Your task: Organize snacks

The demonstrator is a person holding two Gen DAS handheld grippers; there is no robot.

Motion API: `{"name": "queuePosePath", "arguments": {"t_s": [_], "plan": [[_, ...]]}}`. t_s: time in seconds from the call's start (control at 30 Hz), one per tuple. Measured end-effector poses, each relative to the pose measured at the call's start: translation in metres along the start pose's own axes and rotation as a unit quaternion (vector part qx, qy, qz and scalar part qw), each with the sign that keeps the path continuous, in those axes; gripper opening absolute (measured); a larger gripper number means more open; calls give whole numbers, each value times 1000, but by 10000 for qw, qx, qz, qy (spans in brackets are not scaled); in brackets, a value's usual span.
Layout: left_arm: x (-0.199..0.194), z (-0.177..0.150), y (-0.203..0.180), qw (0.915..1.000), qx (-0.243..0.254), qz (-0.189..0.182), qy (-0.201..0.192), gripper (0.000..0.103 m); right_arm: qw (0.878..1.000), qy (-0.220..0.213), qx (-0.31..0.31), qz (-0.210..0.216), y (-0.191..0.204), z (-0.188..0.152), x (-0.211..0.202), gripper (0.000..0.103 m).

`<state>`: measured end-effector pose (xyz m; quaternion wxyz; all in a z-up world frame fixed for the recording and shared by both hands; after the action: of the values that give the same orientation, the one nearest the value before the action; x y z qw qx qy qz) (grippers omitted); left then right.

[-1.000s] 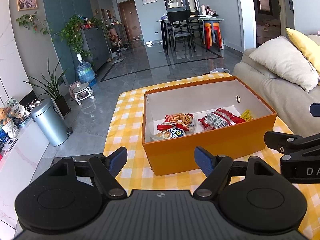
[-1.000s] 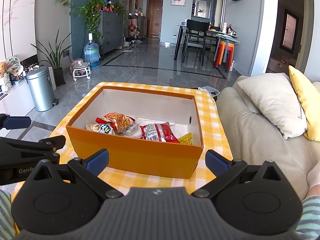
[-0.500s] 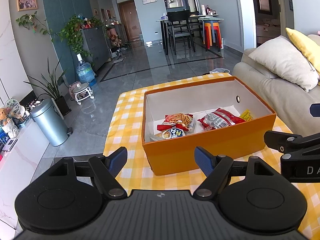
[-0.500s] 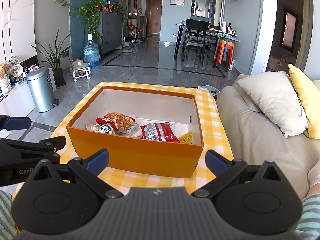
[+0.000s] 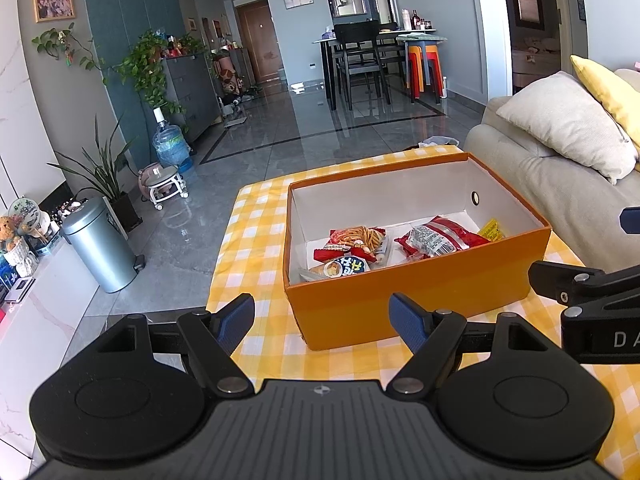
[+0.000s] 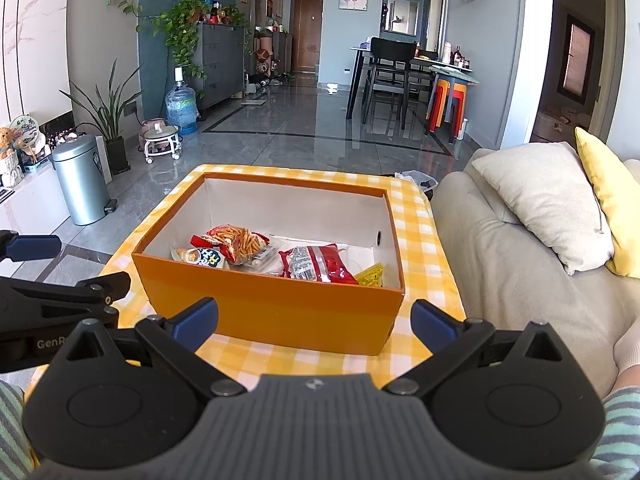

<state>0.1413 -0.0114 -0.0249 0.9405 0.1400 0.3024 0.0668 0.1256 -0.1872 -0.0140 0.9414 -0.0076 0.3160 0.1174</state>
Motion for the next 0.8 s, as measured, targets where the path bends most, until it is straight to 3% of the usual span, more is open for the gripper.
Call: {"name": "queuePosePath", "arguments": {"t_s": [0.8], "plan": [[-3, -5, 1, 10000, 3, -27, 69, 90, 9999, 101, 80, -14, 1, -3, 3, 99]]}}
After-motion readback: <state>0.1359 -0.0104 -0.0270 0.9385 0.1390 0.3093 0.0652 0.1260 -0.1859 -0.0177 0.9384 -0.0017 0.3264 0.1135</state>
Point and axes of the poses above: each gripper's, at about its wrist camera, not at the fingertips, and x roughly the way its jaws point, y to its left, z to its top, the point moved 3 cm from there along x, roughly the way its jaws point, and after that the axes turned 8 degrees about z, right-handed, at the moved point
